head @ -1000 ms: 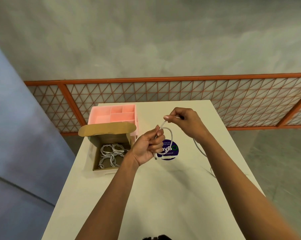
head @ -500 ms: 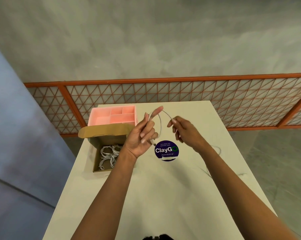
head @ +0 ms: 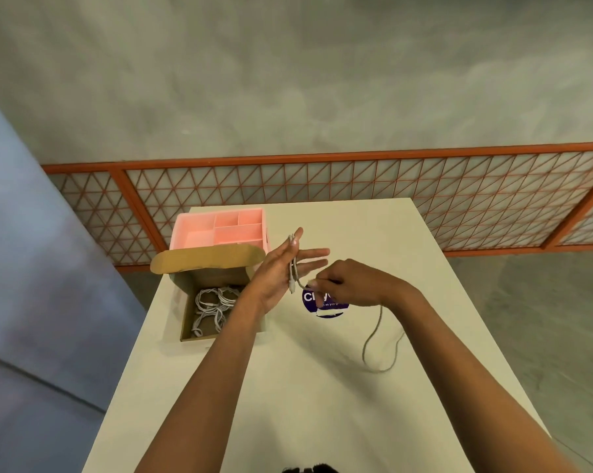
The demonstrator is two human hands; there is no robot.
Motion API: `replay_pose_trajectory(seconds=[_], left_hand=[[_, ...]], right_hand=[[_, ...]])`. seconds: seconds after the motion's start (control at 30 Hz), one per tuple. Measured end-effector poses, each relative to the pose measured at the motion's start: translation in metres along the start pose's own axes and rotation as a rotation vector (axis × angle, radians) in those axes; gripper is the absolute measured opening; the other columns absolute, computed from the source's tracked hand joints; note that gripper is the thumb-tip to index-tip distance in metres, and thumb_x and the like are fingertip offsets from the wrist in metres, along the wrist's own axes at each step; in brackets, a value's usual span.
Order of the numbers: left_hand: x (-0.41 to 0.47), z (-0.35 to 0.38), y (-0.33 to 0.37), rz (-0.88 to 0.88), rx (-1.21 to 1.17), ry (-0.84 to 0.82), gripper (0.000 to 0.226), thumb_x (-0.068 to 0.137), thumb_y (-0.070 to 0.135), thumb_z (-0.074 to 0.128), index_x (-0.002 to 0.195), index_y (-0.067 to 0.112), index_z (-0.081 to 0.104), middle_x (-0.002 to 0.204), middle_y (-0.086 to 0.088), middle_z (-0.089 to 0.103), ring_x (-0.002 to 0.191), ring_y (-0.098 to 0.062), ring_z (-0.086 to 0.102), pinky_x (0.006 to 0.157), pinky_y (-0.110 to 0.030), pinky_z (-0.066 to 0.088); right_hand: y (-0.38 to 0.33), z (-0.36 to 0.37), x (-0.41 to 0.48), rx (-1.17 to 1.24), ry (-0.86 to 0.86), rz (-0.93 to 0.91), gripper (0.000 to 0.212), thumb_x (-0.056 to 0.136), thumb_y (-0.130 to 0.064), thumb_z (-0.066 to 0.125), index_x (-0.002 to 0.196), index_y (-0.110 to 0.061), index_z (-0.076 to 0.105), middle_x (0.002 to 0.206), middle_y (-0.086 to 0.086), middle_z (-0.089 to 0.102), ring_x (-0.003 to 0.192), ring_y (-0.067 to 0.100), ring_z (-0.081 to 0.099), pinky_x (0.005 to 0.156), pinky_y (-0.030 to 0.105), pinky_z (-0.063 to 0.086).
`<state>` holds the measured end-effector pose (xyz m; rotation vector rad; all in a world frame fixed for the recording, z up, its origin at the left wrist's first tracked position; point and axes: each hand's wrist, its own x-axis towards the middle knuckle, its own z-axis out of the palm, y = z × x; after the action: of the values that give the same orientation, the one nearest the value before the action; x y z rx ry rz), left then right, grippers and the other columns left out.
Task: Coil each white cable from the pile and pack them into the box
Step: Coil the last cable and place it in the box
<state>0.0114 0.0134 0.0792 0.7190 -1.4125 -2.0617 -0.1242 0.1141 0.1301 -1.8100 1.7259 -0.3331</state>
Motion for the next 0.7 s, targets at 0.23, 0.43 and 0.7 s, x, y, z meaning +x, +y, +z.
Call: replay_pose_trajectory(seconds=[0.23, 0.43, 0.7], left_hand=[[-0.005, 0.002, -0.014, -0.141, 0.333, -0.143, 0.044, 0.103, 0.037, 0.03, 0.144, 0.023, 0.039, 0.089, -0.008, 0.075, 0.067, -0.02, 0.069, 0.097, -0.036, 0.044], [-0.02, 0.006, -0.002, -0.157, -0.239, -0.417, 0.045, 0.101, 0.031, 0.029, 0.131, 0.009, 0.055, 0.039, 0.002, 0.026, 0.027, -0.006, 0.025, 0.077, -0.03, 0.058], [-0.019, 0.005, -0.003, -0.124, -0.733, -0.635, 0.031, 0.104, 0.024, 0.033, 0.088, 0.004, 0.05, 0.043, -0.001, 0.036, 0.03, -0.011, 0.03, 0.048, -0.021, 0.038]], right_hand=[[-0.001, -0.039, 0.002, 0.063, 0.349, -0.103, 0.022, 0.096, -0.031, 0.054, 0.087, -0.014, 0.065, 0.051, -0.02, 0.053, 0.05, -0.003, 0.047, 0.053, 0.009, 0.035], [0.014, -0.045, 0.011, 0.334, 0.506, -0.135, 0.019, 0.093, -0.026, 0.059, 0.093, -0.009, 0.065, 0.069, -0.014, 0.055, 0.059, 0.0, 0.043, 0.058, 0.011, 0.036], [0.024, -0.006, 0.009, 0.664, 0.267, -0.029, 0.046, 0.097, -0.046, 0.04, 0.096, -0.014, 0.072, 0.058, -0.003, 0.023, 0.053, 0.01, 0.02, 0.049, 0.018, 0.024]])
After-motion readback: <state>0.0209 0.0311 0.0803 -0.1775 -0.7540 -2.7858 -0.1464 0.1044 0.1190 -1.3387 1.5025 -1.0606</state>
